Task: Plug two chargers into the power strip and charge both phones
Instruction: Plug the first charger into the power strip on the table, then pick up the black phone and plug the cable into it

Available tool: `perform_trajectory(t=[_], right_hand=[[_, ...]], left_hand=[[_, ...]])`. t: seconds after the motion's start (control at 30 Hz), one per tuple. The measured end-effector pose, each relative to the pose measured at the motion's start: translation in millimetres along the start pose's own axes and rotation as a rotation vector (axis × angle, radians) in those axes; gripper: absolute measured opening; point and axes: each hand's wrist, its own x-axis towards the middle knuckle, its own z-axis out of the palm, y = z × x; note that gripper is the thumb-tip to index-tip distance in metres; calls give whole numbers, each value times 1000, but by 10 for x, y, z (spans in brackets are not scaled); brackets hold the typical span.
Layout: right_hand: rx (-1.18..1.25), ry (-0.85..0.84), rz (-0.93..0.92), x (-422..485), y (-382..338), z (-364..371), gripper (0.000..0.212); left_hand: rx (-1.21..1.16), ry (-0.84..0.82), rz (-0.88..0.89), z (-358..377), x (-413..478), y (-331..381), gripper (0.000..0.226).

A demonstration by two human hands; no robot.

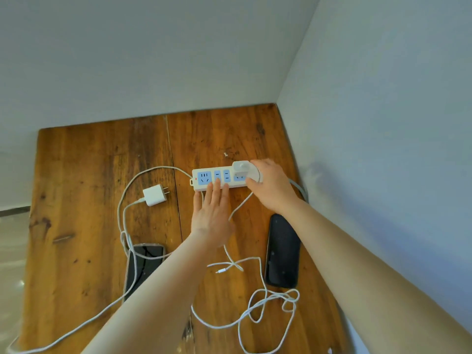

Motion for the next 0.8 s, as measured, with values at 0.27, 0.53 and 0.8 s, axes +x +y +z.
perform_trajectory(t=[0.27,0.53,0.8], right_hand=[[107,-15,381,-1415,706,66,28],[111,-88,499,-2327,971,504,27],[93,-179,602,-2750,977,795,13]], left_hand=[[229,104,372,552,-900,390,79],[277,-130,292,939,-1261,396,73],[158,-188,341,1064,-1478,250,49]])
